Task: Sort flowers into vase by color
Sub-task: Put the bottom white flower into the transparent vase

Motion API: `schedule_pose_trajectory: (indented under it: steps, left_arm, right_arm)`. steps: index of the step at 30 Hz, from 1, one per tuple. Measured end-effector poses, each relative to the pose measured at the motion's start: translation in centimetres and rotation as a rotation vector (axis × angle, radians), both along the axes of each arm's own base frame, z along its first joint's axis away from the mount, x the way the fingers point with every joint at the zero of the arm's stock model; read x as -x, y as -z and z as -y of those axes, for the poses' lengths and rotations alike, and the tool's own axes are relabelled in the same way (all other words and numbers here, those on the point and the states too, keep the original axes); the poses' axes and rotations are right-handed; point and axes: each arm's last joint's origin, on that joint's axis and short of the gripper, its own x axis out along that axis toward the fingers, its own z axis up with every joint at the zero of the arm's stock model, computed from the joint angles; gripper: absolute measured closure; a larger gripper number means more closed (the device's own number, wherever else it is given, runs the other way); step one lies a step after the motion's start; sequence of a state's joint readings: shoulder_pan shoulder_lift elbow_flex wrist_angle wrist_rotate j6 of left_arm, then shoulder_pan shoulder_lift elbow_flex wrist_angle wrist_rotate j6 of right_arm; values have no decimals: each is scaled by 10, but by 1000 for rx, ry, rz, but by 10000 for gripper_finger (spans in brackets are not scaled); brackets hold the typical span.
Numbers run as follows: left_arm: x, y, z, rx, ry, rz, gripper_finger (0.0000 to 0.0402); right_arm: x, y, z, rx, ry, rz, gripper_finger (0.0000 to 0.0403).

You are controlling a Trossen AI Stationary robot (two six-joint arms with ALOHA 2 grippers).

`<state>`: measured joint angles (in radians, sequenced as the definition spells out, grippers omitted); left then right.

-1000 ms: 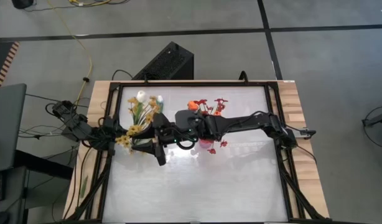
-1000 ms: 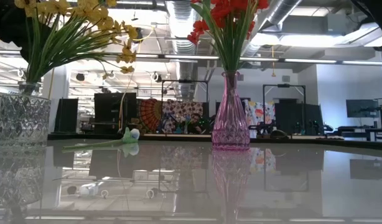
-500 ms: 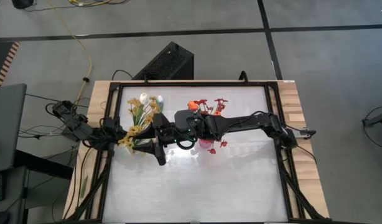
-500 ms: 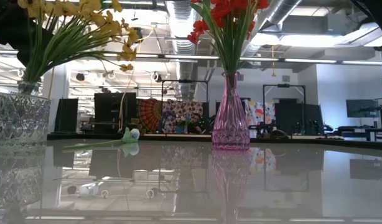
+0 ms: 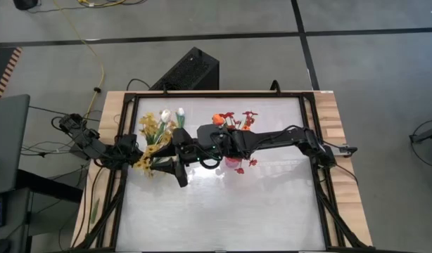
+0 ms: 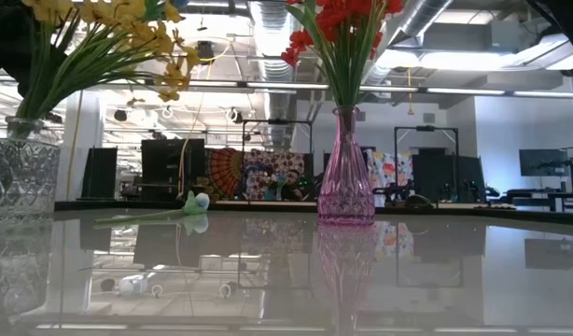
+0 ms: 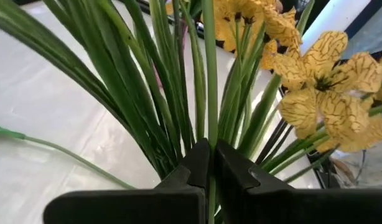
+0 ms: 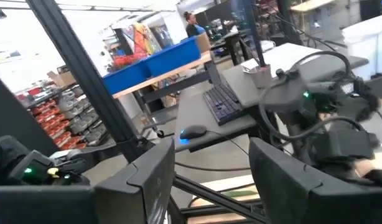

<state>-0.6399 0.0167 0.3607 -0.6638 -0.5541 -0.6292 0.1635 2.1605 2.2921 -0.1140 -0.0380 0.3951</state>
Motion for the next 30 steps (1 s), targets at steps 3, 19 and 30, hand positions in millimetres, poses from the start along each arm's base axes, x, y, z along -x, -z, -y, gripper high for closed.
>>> schedule_pose_trajectory:
  steps: [3,19,30]
  left_arm:
    - [0,0,0,0,0,0,402]
    - [-1,-6,4,-41,128,52,402]
    - [-1,-6,4,-42,126,50,401]
  right_arm:
    - [-1,5,4,-14,128,-50,173]
    - [-4,22,54,-69,452,-200,173]
    - [-5,27,64,-38,448,-248,173]
